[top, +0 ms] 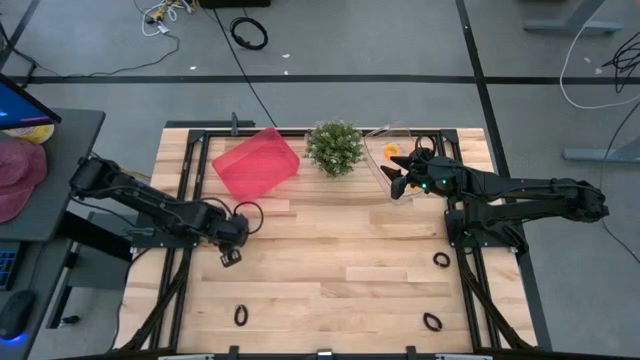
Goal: Sort spring keychains
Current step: Put the yellow spring keychain into the transparent bin
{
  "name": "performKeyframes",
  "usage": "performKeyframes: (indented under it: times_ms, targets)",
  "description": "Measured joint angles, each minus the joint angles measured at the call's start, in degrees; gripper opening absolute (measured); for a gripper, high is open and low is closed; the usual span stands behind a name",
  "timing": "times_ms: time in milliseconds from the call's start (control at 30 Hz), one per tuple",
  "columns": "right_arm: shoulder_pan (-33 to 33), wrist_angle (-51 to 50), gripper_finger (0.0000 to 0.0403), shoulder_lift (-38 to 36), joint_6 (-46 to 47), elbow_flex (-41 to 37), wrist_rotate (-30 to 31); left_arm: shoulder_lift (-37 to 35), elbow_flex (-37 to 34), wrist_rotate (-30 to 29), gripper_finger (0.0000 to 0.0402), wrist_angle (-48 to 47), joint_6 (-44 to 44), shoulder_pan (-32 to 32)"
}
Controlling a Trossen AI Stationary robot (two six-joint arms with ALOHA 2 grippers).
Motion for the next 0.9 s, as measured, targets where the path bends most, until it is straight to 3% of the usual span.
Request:
performKeyframes:
  times_ms: [167, 400, 700, 767, 900]
  targets:
    - [0.0, 0.5, 0.0231, 0.0, 0.0, 0.0, 0.0, 0.0, 4.6, -0.7, 0.0013, 0.8, 4.3, -0.1]
    - [0.0, 1.0, 0.0231, 0.0, 1.3, 0.0, -2.4, 0.0, 12.1, -9.1, 0.0011, 6.2, 12.9, -3.4]
    - [3.4, 13.4, 0.0231, 1.0, -9.0, 0.0, -32.1, 0.0, 19.9, -16.3, 0.0012, 13.0, 21.0, -9.1]
    - [5.5, 16.6, 0.0231, 1.8, -10.9, 0.0, -35.6, 0.0, 20.6, -17.2, 0.0014, 15.6, 23.0, -10.1]
    - [10.1, 23.3, 0.0231, 4.4, -18.1, 0.0, -36.2, 0.0, 20.8, -17.3, 0.0012, 22.9, 28.2, -11.4]
